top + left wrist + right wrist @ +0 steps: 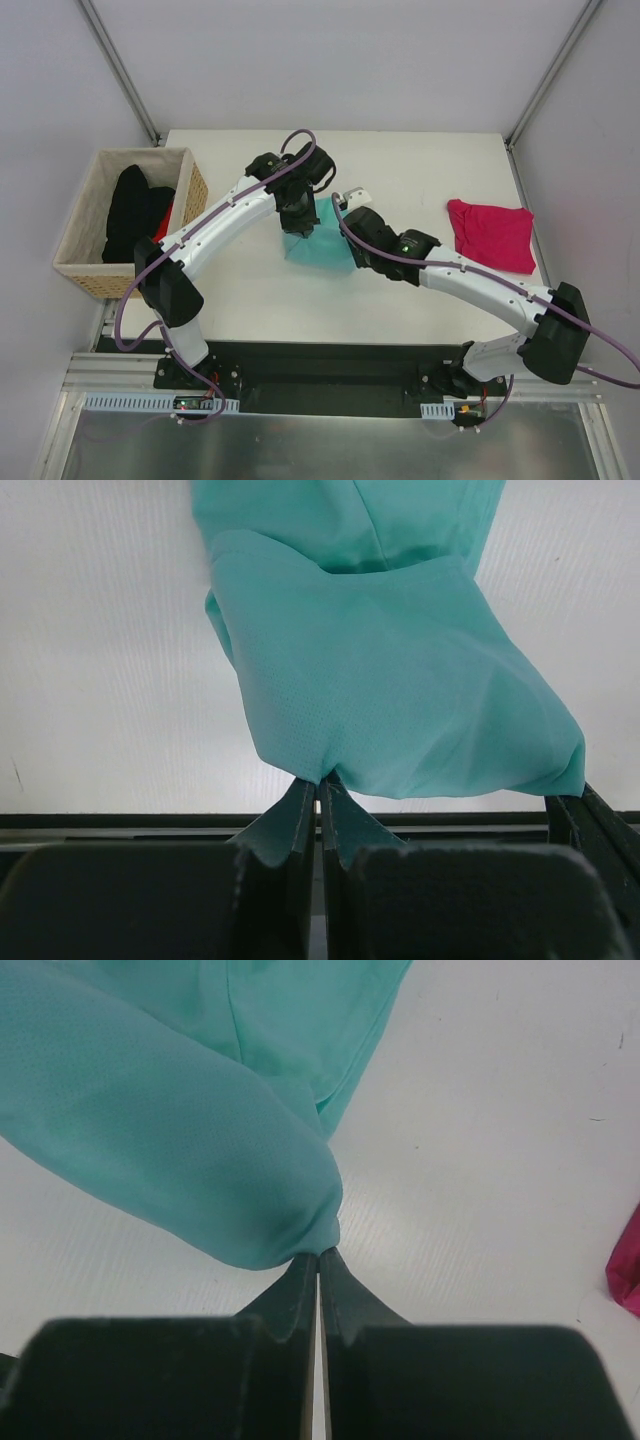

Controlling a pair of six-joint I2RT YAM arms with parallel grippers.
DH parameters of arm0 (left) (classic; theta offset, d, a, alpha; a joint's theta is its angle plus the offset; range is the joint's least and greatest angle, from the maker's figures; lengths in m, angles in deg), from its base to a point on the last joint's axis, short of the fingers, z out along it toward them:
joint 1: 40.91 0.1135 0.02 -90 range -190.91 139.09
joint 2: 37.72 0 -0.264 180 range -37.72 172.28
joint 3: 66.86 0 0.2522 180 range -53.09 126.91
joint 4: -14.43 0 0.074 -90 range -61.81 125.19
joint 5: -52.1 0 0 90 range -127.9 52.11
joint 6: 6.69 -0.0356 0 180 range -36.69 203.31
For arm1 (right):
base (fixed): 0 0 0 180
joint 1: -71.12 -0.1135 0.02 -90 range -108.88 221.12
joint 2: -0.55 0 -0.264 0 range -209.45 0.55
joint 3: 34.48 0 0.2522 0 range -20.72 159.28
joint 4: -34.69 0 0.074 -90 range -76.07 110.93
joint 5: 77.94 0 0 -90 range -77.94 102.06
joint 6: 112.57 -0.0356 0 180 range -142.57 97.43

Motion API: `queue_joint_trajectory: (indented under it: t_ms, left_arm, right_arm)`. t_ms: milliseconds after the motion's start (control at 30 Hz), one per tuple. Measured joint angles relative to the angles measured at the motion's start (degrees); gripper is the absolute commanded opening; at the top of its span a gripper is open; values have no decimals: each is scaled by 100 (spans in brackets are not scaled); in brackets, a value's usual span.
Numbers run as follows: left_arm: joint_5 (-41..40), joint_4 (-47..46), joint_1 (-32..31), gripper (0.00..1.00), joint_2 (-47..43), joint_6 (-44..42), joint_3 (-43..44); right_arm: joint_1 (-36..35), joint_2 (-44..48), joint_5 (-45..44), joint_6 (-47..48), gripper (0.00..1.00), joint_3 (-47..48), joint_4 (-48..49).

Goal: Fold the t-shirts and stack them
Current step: Fold the long partially folded tshirt into a neat square

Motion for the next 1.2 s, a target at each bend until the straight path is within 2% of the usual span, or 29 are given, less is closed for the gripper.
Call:
queue_joint_trajectory:
  t_ms: [200, 500, 867, 1200]
  left_arm:
    - [109, 4, 0, 0, 13, -4, 9]
    - [109, 35, 44, 0, 361, -210, 350]
    - [55, 59, 599, 0, 409, -474, 579]
    - [144, 68, 946, 0, 977, -852, 1222]
  right_arm:
    - [4, -59, -144, 59, 1, 234, -227]
    - [92, -721, -221, 415, 1, 835, -286]
    - [461, -1425, -238, 741, 1, 1600, -284]
    - [905, -2076, -262, 938, 1, 2310, -308]
